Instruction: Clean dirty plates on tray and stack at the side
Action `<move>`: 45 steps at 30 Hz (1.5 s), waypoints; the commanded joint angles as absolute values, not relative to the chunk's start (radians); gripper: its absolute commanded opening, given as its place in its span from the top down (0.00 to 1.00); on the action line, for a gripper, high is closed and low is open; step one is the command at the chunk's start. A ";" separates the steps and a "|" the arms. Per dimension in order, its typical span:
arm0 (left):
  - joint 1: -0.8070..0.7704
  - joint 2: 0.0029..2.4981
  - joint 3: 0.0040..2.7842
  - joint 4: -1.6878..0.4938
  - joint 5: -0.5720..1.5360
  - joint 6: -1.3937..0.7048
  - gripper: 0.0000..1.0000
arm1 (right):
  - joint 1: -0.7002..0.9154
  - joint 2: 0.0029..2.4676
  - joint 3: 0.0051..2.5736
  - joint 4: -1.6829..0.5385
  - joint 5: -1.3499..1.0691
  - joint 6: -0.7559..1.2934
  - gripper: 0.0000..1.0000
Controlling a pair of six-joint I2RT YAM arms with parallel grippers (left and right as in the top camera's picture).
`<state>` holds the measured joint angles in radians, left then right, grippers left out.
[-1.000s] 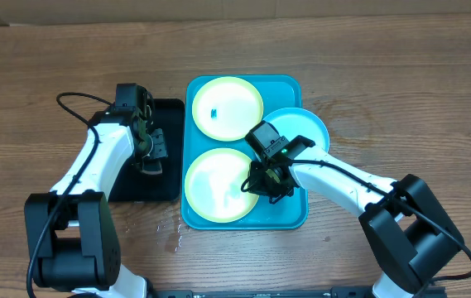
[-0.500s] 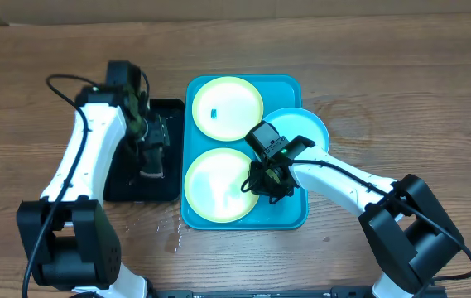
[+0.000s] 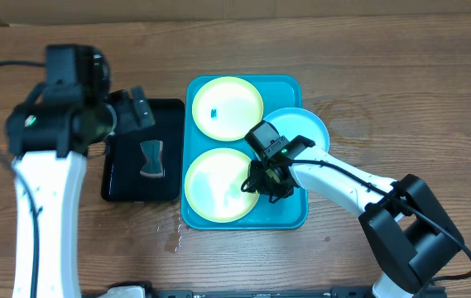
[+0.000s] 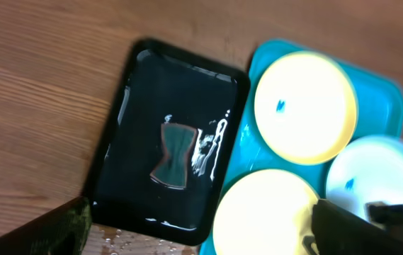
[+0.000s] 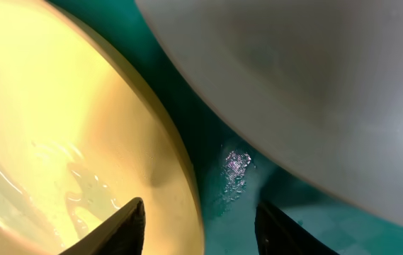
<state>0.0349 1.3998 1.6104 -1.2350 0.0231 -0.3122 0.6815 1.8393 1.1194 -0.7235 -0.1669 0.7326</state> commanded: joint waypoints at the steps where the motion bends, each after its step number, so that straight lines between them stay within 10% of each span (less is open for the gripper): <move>1: 0.068 1.325 1.632 -1.247 -0.005 -0.338 0.00 | 0.685 1.843 1.118 -0.712 -0.150 0.733 0.52; 45: 0.073 1.296 1.632 -1.309 -0.123 -0.341 0.00 | 0.685 1.843 1.118 -0.685 -0.132 0.735 0.75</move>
